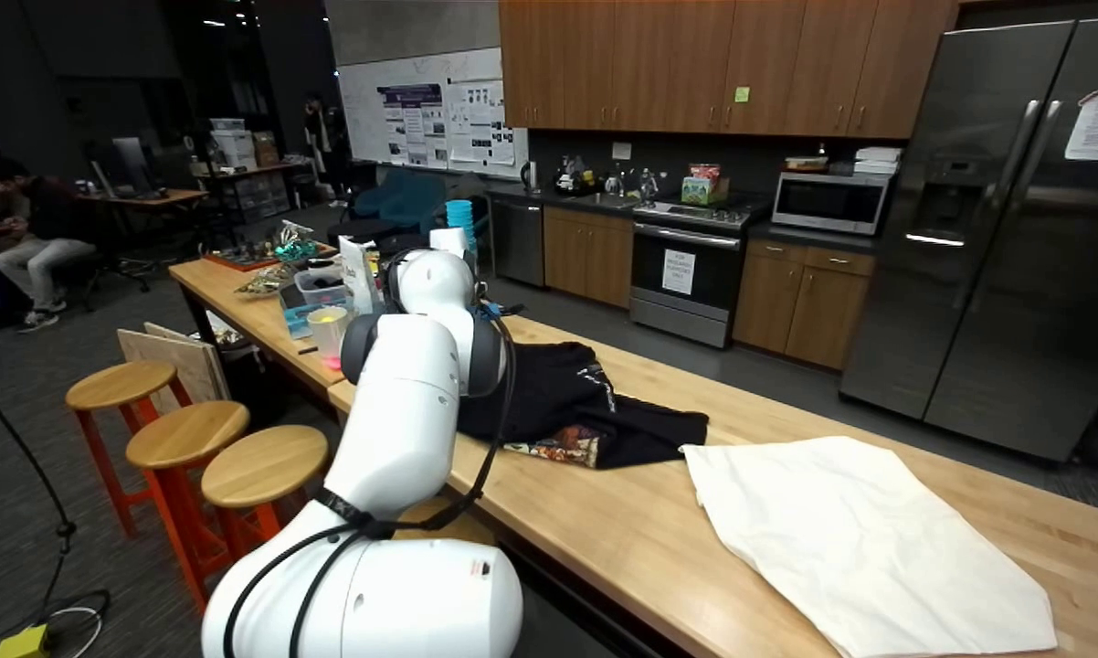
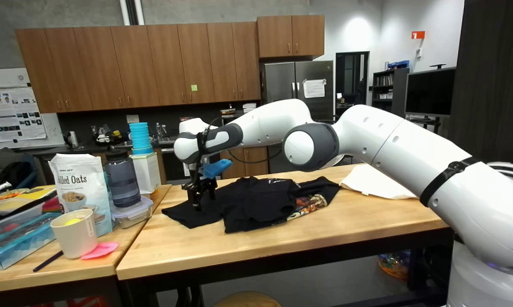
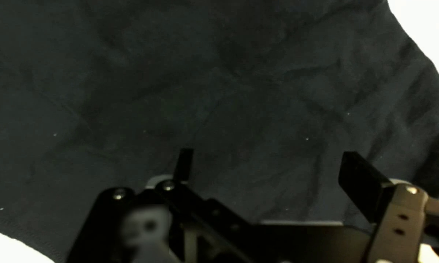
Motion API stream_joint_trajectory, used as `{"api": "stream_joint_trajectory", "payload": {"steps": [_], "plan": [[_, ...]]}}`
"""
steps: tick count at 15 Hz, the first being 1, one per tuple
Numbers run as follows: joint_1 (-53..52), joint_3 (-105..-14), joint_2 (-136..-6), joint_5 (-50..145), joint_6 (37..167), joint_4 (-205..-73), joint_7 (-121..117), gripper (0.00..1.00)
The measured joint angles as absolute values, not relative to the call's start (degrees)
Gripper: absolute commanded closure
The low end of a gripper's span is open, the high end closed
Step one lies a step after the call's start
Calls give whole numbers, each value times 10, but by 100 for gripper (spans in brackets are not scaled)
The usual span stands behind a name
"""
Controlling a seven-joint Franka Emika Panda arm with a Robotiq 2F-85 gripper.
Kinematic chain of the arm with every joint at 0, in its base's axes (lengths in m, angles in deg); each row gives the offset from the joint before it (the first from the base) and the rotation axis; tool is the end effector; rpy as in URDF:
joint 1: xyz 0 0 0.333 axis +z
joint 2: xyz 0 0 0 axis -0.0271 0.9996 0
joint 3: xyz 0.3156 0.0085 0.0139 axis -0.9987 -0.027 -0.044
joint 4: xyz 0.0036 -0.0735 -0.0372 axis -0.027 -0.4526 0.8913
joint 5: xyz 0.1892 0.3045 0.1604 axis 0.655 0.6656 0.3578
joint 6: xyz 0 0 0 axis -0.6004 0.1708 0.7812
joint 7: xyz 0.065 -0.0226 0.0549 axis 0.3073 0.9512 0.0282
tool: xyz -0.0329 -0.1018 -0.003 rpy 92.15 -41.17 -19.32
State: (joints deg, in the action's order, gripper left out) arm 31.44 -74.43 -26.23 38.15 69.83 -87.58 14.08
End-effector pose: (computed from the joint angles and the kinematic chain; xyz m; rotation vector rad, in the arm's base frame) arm 0.6340 0.4848 0.3102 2.7853 1.3734 0.0307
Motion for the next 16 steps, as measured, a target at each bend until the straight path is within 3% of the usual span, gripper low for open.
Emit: {"api": "stream_joint_trajectory", "payload": {"steps": [16], "plan": [[351, -741, -163, 463, 675, -709, 133, 0]]}}
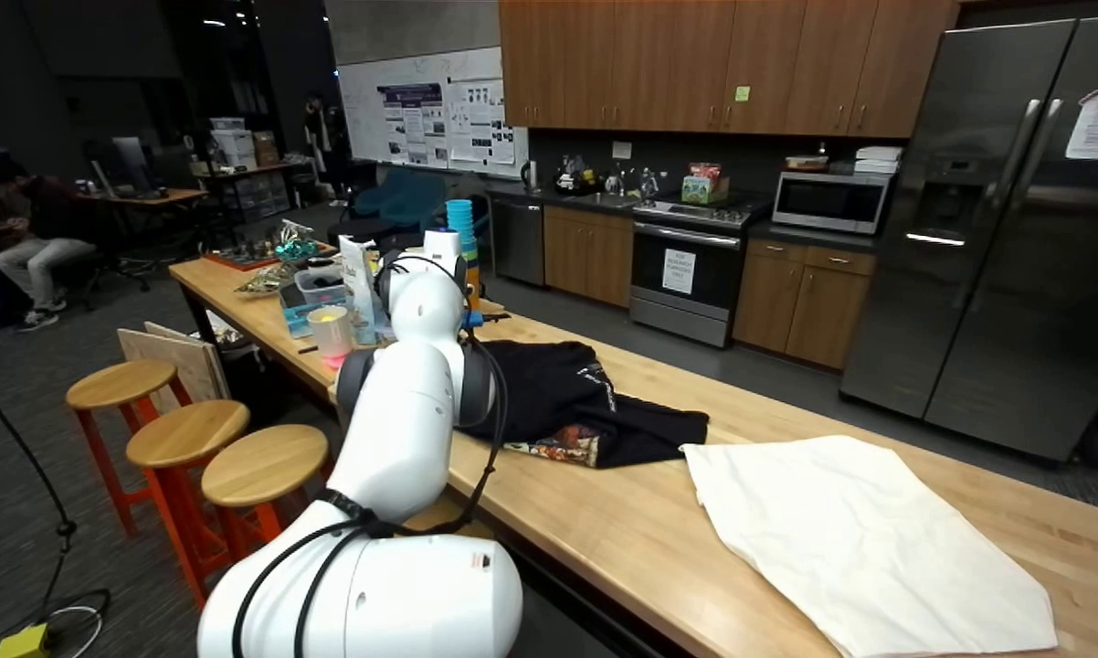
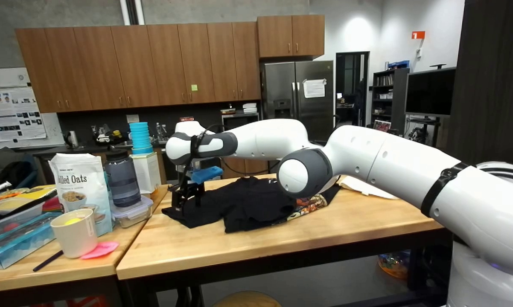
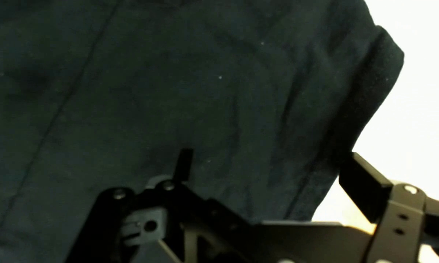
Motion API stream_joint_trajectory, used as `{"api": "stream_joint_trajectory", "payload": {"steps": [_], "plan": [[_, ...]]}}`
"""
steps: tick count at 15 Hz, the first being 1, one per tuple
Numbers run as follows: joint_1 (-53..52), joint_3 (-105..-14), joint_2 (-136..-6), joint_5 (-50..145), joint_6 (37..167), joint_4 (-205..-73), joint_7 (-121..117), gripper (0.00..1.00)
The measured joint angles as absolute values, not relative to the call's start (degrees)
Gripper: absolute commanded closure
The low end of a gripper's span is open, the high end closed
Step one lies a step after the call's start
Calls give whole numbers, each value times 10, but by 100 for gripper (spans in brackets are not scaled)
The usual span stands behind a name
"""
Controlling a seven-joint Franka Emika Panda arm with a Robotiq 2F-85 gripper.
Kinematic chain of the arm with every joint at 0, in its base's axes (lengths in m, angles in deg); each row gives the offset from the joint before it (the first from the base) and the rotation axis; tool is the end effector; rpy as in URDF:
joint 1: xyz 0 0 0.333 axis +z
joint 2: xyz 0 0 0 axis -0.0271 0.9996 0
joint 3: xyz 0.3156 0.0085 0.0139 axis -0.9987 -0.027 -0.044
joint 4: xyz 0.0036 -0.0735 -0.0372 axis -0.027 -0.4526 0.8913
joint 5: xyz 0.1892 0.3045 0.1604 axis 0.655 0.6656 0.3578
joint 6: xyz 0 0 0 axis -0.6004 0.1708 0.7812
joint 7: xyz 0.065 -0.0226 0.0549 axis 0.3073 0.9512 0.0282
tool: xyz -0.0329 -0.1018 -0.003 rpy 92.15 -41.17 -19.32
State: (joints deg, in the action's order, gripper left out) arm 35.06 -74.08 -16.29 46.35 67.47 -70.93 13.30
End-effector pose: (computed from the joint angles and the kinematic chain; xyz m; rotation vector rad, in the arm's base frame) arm 0.6215 0.5223 0.3056 -2.7221 -1.2989 -0.0768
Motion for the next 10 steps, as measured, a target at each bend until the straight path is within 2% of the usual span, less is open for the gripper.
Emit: {"api": "stream_joint_trajectory", "payload": {"steps": [7, 8, 9, 10], "plan": [[351, -736, -139, 472, 644, -680, 133, 0], [351, -735, -139, 474, 643, -680, 133, 9], [351, -734, -139, 475, 643, -680, 133, 27], [351, -733, -140, 475, 643, -680, 133, 31]]}}
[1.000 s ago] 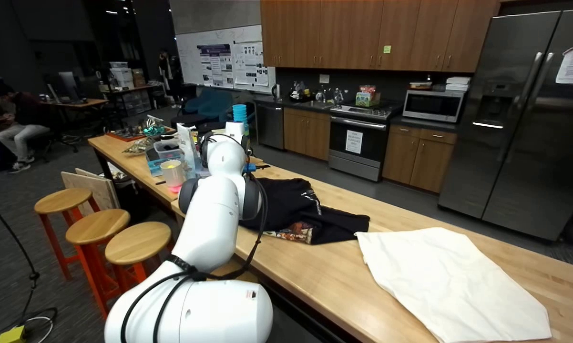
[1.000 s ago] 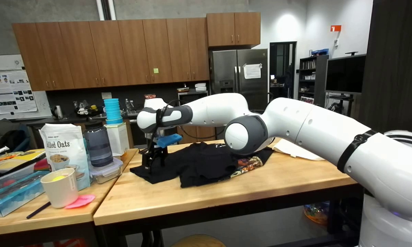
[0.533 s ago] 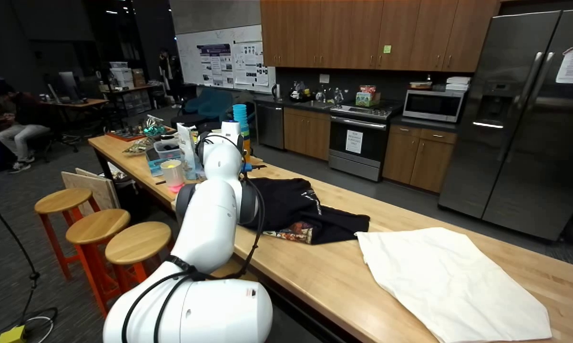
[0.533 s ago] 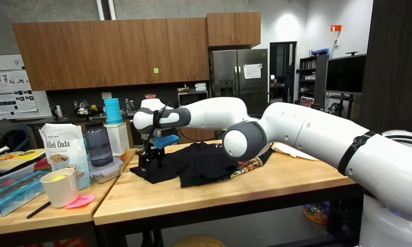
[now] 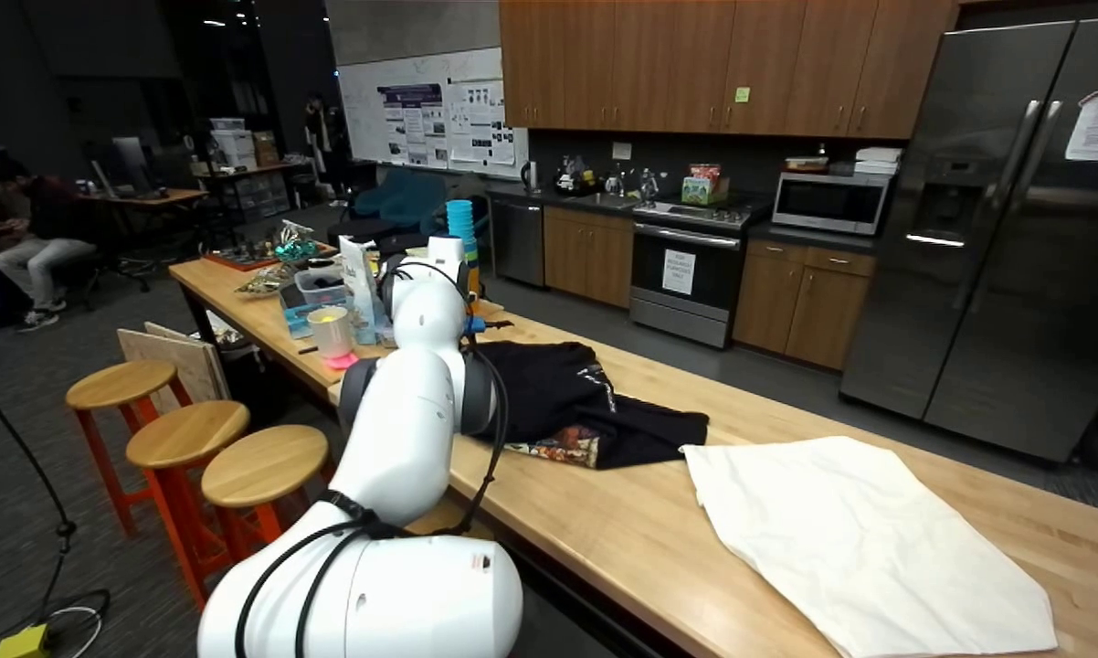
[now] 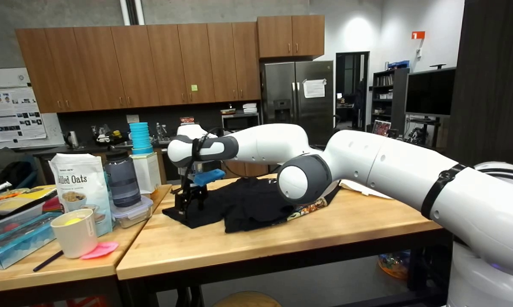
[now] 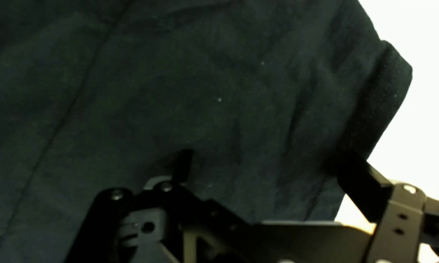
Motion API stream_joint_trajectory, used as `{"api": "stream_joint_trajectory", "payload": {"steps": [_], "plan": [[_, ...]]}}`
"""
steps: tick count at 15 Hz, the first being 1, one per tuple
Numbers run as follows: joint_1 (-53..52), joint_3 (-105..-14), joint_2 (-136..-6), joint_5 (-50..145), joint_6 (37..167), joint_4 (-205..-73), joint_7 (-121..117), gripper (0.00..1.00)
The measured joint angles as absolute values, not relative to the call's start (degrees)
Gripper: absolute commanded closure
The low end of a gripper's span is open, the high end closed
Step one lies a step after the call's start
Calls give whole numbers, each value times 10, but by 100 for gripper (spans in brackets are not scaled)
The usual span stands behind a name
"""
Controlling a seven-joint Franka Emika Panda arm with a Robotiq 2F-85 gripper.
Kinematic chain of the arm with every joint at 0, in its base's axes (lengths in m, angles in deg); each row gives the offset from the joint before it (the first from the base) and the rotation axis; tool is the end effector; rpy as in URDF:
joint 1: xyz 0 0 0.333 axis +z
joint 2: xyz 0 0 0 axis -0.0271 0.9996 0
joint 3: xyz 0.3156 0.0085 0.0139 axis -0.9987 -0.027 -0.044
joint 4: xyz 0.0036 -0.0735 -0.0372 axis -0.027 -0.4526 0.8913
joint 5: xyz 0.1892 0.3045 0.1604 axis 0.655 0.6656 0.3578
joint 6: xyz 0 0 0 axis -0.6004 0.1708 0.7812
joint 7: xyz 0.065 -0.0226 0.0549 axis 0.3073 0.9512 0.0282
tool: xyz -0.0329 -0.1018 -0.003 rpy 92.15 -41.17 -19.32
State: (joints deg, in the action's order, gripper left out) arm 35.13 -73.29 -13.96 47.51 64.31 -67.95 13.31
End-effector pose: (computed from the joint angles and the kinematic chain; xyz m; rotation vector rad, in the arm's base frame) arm 0.6212 0.5159 0.2919 -2.7320 -1.2866 -0.0080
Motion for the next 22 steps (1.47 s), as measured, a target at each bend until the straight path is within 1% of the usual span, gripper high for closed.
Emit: {"api": "stream_joint_trajectory", "payload": {"steps": [1, 3, 6, 8, 9, 22], "plan": [[351, -731, -140, 475, 643, -679, 133, 37], [351, -727, -141, 475, 643, -677, 134, 52], [350, -719, -144, 475, 643, -677, 134, 77], [350, -715, -145, 475, 643, -677, 134, 91], [350, -713, -145, 475, 643, -677, 134, 99], [357, -703, -147, 469, 645, -677, 149, 100]]}}
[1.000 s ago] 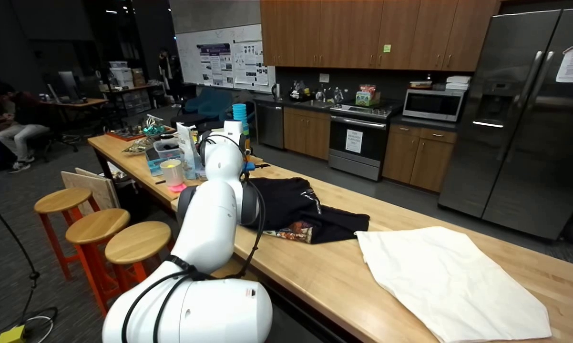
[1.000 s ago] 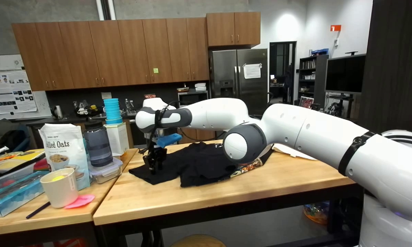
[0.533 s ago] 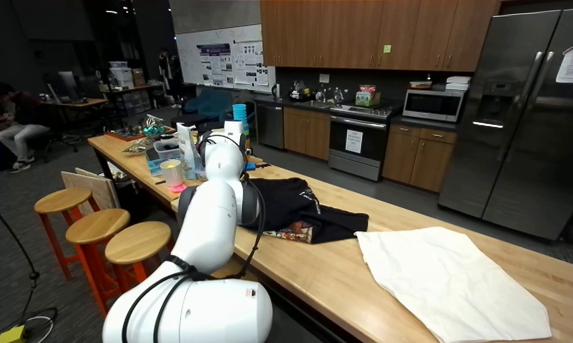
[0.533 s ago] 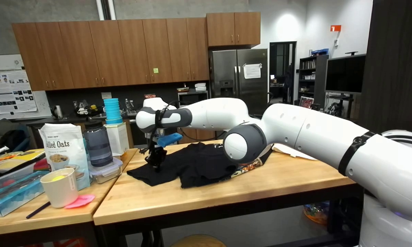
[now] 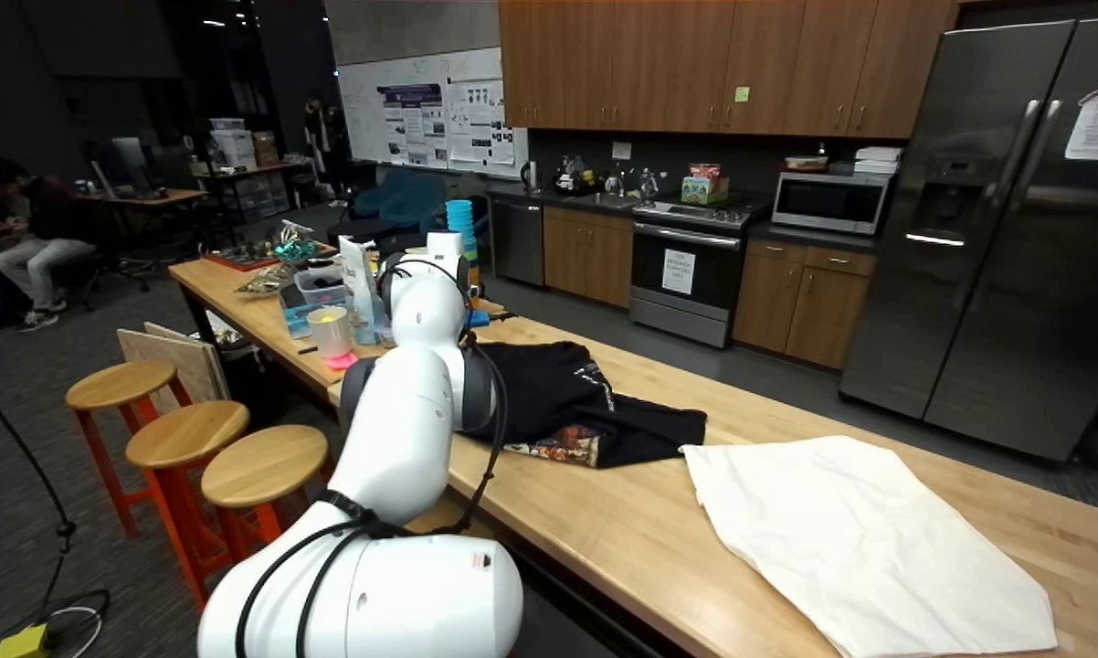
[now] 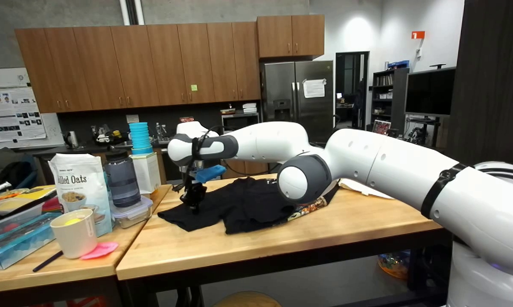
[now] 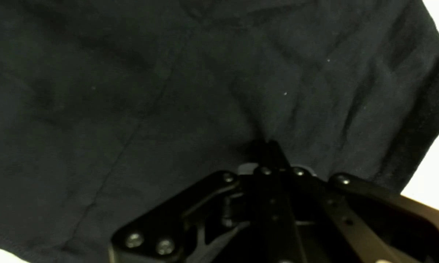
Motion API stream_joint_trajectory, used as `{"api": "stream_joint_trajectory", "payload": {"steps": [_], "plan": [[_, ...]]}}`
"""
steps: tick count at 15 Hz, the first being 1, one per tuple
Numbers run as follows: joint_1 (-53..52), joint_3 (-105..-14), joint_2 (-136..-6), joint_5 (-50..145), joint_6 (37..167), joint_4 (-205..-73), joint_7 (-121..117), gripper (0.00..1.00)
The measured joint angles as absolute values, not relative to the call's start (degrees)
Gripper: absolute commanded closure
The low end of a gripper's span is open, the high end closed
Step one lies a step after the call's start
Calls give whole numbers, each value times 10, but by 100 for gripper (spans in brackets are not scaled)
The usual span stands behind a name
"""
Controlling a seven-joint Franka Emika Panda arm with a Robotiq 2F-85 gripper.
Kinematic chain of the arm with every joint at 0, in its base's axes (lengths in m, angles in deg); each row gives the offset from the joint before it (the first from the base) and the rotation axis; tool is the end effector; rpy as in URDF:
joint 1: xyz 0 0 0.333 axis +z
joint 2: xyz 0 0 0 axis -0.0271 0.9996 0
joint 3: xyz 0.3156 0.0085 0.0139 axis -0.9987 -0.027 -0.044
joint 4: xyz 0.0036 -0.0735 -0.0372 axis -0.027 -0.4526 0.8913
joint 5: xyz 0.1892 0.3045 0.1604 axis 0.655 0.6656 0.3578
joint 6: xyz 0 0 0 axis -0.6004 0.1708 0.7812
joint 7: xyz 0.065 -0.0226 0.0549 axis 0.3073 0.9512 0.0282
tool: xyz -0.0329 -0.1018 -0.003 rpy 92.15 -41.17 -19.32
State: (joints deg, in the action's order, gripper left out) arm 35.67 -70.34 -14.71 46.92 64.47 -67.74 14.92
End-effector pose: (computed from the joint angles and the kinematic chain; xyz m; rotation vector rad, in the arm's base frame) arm 0.6267 0.5107 0.3027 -2.7644 -1.3437 -0.0588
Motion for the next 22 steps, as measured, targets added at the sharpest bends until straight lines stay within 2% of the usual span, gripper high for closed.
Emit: {"api": "stream_joint_trajectory", "payload": {"steps": [9, 22], "plan": [[376, -611, -210, 365, 645, -668, 178, 100], [256, -529, -316, 295, 613, -670, 180, 100]]}}
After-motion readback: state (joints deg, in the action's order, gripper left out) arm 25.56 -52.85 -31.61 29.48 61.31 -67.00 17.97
